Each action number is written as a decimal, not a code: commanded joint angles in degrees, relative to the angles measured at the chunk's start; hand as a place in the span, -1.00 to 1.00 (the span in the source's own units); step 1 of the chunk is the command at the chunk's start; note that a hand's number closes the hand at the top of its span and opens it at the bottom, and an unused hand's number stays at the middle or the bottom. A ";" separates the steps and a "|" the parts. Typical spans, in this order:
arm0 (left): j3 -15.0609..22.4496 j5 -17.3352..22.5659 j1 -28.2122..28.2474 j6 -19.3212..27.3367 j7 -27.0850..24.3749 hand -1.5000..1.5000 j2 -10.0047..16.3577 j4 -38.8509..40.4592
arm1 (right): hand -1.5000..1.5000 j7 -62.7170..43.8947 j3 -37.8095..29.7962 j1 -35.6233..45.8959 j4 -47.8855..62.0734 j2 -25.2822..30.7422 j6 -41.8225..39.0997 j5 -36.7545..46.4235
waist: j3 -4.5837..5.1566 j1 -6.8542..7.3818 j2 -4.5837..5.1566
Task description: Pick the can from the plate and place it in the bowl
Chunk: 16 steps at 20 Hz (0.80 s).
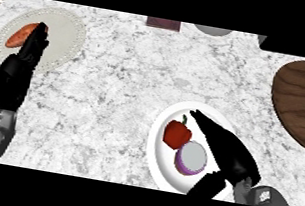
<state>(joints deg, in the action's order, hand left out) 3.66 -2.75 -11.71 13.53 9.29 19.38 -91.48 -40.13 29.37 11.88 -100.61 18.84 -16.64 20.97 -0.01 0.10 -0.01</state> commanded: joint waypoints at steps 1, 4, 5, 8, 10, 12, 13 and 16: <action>-1.69 -1.36 -2.22 -1.48 2.05 0.00 -1.46 0.70 | -1.00 1.62 0.53 -2.88 0.49 -2.71 -1.46 3.87 | 0.00 -0.17 -0.02; -2.85 -1.68 -2.14 -2.41 -1.13 0.00 -3.04 3.85 | -1.00 6.14 -2.20 -0.73 6.69 -5.57 -0.99 5.42 | 0.01 -0.12 0.02; -1.64 -3.75 0.69 -1.53 -3.42 0.00 -3.47 2.18 | -1.00 4.87 -0.27 -0.78 7.48 -7.08 -0.34 7.62 | 0.01 -0.03 0.01; -0.39 -3.17 3.57 -2.11 2.87 0.00 -2.58 -5.93 | 1.00 11.63 1.55 0.52 9.84 -3.93 0.20 11.17 | -0.02 0.36 -0.08; -3.07 -3.46 -0.94 -2.36 -1.61 0.00 -3.03 1.28 | 1.00 14.78 2.01 -0.15 12.61 -5.67 2.92 14.58 | 0.00 -0.02 0.03; -5.35 -2.42 -6.12 -4.38 2.52 0.00 -1.79 3.52 | 1.00 12.51 -0.05 0.74 9.62 -5.73 -1.31 12.94 | 0.00 -0.21 0.02; -1.30 -5.36 1.02 -2.09 3.42 0.00 -4.14 -4.41 | 1.00 18.07 -0.16 -1.16 14.19 -5.84 3.62 15.15 | -0.02 0.13 -0.03; -3.17 -5.19 -0.70 -3.29 -1.44 0.00 -5.53 2.37 | 1.00 14.86 -2.04 -2.50 5.49 -5.82 -1.91 13.50 | 0.01 -0.22 -0.01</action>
<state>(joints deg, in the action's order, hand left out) 0.81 -6.92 -12.23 10.65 9.57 15.37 -91.17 -26.96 28.53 11.15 -93.10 12.89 -15.93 34.48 0.24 -0.10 -0.51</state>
